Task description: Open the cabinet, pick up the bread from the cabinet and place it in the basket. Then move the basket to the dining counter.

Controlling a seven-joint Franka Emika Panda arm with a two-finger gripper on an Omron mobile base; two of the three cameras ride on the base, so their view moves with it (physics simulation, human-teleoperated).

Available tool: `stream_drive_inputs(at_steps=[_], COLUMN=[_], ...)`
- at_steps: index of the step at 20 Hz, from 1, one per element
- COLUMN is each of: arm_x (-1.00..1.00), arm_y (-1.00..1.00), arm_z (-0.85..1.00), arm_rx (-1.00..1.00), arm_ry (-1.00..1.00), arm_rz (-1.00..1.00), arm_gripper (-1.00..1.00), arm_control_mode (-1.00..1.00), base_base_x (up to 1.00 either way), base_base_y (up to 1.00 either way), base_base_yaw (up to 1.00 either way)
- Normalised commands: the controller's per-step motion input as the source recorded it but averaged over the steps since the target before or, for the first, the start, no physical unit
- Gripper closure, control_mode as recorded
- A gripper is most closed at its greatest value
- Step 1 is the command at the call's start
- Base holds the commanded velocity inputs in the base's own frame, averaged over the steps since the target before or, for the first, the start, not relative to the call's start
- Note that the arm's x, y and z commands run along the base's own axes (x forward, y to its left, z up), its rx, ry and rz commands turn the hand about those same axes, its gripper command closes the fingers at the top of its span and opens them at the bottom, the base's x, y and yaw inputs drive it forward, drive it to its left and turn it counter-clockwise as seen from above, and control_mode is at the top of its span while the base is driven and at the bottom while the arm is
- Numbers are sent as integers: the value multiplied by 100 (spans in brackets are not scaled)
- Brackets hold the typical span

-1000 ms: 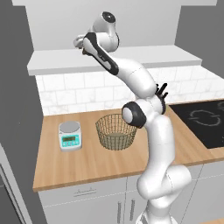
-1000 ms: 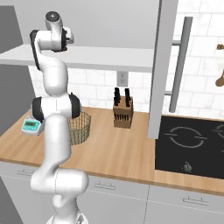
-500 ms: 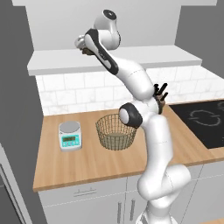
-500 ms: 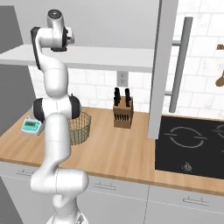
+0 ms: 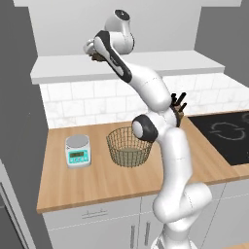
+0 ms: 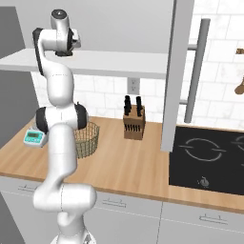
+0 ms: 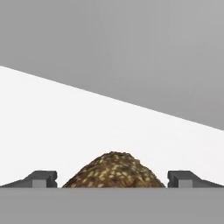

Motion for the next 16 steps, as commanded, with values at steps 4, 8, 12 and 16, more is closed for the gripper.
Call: stream_drive_inputs(at_steps=[4, 8, 12, 16], arm_x=[-61, -84, -100, -100], arm_y=[0, 0, -2, -14], arm_z=[-66, -32, -26, 6], arm_rx=[0, 0, 0, 0], arm_ry=[0, -4, -12, -10], arm_rz=[0, 0, 0, 0], arm_gripper=[100, 100, 100, 100], arm_control_mode=[-100, -100, -100, -100], base_base_x=[0, 0, 0, 0], base_base_y=[0, 0, 0, 0], base_base_yaw=[0, 0, 0, 0])
